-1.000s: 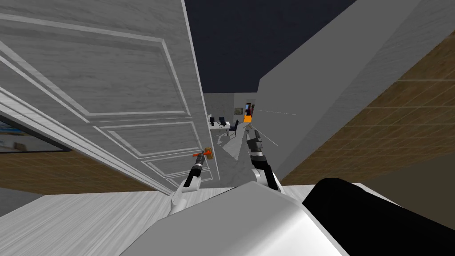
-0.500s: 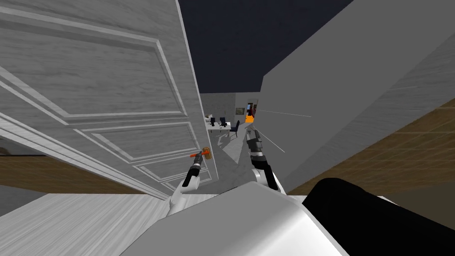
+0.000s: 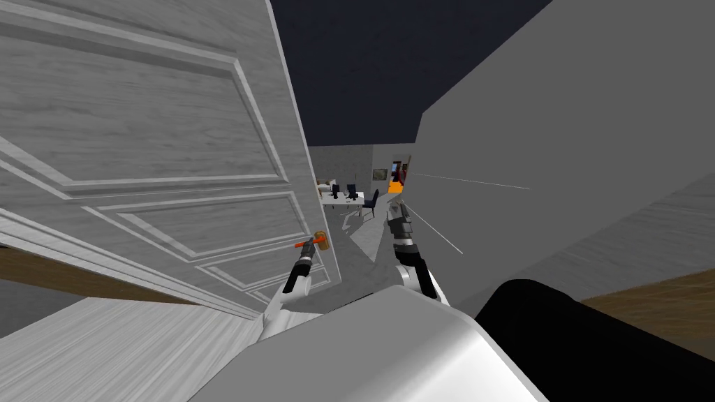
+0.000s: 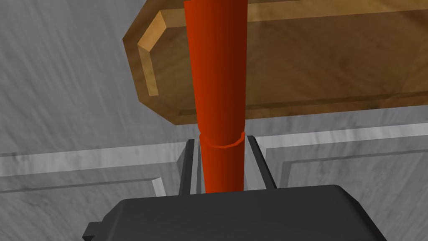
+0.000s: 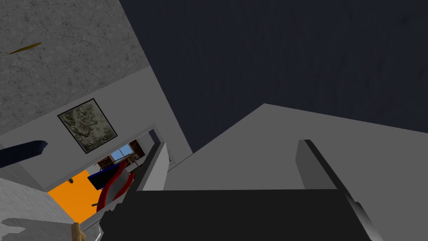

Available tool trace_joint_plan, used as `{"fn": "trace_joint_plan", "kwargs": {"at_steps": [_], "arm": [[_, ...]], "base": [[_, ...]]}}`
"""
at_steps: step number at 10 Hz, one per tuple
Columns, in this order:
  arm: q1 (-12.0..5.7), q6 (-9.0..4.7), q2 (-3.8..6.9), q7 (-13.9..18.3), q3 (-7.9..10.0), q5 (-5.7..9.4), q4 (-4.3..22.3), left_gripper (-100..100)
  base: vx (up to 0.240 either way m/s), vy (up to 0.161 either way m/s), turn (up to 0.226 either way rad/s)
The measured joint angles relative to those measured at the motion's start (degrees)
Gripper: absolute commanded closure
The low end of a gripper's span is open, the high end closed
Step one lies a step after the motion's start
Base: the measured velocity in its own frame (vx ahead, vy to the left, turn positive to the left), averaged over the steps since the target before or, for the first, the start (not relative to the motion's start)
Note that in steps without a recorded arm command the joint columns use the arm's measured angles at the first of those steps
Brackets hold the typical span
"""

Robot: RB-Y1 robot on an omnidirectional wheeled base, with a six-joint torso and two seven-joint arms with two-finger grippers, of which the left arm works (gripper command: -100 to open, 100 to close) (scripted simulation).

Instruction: Push the door open

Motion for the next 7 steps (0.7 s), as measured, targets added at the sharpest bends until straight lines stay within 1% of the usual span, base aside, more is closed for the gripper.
{"fn": "trace_joint_plan", "kwargs": {"at_steps": [1,2,3,5,6,7], "arm": [[-0.81,-0.31,-0.13,-0.2,0.82,0.06,1.2,100],[-1.34,-0.83,-0.03,-0.3,1.64,0.19,2.4,100],[-1.41,-0.84,-0.04,-0.4,2.33,0.25,2.5,100],[-1.26,-0.22,-0.08,-0.7,3.83,0.41,2.1,100],[-1.96,-0.79,-0.01,-0.8,4.60,0.50,3.4,100],[-1.56,-0.65,0.03,-0.9,5.20,0.57,2.8,100]], "base": [[0.142,-0.114,0.072],[0.131,-0.106,0.072],[0.141,-0.119,0.076],[0.160,-0.118,0.088],[0.151,-0.105,0.065],[0.150,-0.098,0.085]]}}
